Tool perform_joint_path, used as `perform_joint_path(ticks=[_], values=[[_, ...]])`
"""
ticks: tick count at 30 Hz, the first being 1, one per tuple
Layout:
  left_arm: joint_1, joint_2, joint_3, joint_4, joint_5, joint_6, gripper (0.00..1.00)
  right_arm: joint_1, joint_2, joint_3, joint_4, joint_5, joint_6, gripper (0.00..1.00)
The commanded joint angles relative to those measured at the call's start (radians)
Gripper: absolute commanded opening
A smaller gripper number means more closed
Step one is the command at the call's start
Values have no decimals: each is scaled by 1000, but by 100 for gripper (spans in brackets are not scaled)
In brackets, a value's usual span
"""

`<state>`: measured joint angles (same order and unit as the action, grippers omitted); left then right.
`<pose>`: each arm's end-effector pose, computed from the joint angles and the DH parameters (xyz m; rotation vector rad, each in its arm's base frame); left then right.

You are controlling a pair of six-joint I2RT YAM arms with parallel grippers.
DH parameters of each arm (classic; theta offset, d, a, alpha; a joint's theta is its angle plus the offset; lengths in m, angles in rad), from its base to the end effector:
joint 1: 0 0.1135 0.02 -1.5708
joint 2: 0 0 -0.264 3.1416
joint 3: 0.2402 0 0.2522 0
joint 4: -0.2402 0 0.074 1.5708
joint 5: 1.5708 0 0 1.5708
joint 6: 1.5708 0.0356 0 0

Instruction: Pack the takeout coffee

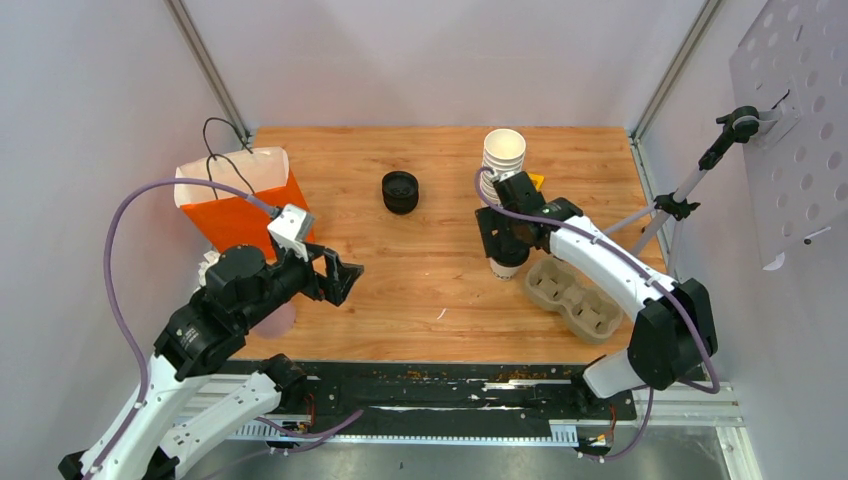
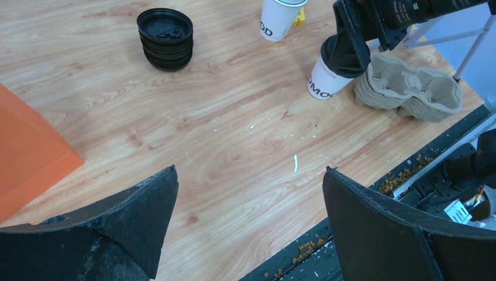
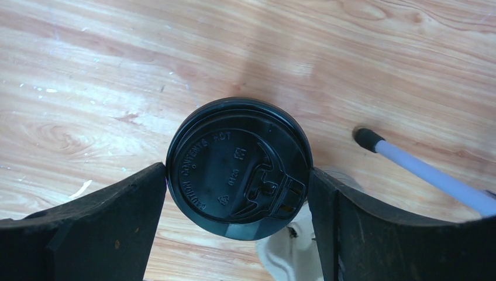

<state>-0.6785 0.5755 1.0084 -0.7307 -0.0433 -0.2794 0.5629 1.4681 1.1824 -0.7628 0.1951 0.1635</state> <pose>0.0792 -0.0619 0.3823 0.3496 1.8830 -0.6155 0.2567 0.1538 0.2702 -0.4468 2.5484 0.0090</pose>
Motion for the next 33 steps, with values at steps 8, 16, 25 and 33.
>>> perform_joint_path(ticks=[8,16,25,33], values=[[1,10,-25,71,10,-5,100,-99,47,19,58,-89,-60,88],[2,31,-16,71,59,40,100,-98,-7,128,-44,-37,-34,100],[1,25,-93,128,175,158,100,-98,-25,371,-61,-77,-62,95],[2,-6,-232,185,193,183,100,-98,162,708,-50,-109,-268,58]])
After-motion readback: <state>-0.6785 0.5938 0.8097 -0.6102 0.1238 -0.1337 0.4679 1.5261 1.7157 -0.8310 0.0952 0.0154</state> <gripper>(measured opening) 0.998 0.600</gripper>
